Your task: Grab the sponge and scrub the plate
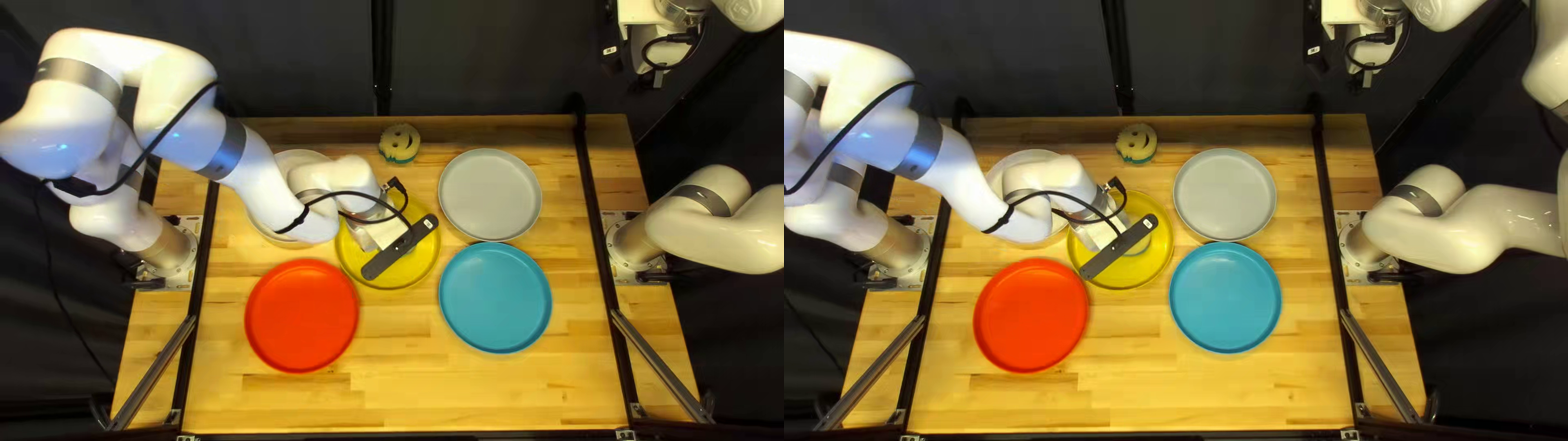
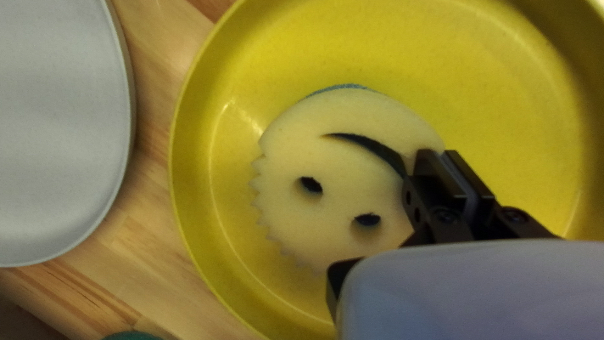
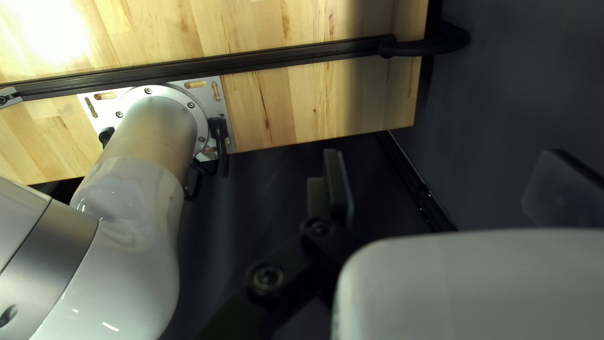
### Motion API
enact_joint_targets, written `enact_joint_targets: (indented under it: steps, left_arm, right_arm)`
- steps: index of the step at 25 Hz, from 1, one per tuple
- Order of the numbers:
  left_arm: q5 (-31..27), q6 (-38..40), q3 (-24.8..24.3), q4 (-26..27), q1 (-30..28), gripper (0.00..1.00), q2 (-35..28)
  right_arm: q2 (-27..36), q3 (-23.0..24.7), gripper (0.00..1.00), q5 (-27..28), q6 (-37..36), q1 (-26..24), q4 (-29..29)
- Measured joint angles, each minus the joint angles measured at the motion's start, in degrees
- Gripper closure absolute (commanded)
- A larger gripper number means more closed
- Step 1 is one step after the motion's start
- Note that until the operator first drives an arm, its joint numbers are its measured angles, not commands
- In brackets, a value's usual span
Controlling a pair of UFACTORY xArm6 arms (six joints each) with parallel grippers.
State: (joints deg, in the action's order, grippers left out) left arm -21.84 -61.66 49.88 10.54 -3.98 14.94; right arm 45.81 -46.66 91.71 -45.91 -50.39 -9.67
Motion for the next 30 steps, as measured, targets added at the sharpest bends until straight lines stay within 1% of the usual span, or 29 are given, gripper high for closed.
enact_joint_targets:
  steps: [3, 8, 12, 18, 22, 30]
  left_arm:
    - [0.12, -1.42, -0.27, 0.32, 0.98, 1.0, 0.03]
    - [-0.26, -5.76, -1.68, 2.75, 4.48, 1.0, -0.64]
    - [-1.25, -7.79, -0.28, 3.93, 6.4, 1.0, 0.29]
    - [-2.97, -8.14, 1.59, 3.22, 8.02, 1.0, 0.67]
    - [-3.36, -6.88, 2.2, 2.41, 7.38, 1.0, 0.6]
    - [-2.64, -2.72, 3.62, 0.25, 2.9, 1.0, 1.47]
  right_arm:
    - [0.0, 0.0, 0.0, 0.0, 0.0, 0.0, 0.0]
    - [0.0, 0.0, 0.0, 0.0, 0.0, 0.0, 0.0]
    - [0.0, 0.0, 0.0, 0.0, 0.0, 0.0, 0.0]
    - [0.0, 0.0, 0.0, 0.0, 0.0, 0.0, 0.0]
    - [0.0, 0.0, 0.0, 0.0, 0.0, 0.0, 0.0]
    - [0.0, 0.0, 0.0, 0.0, 0.0, 0.0, 0.0]
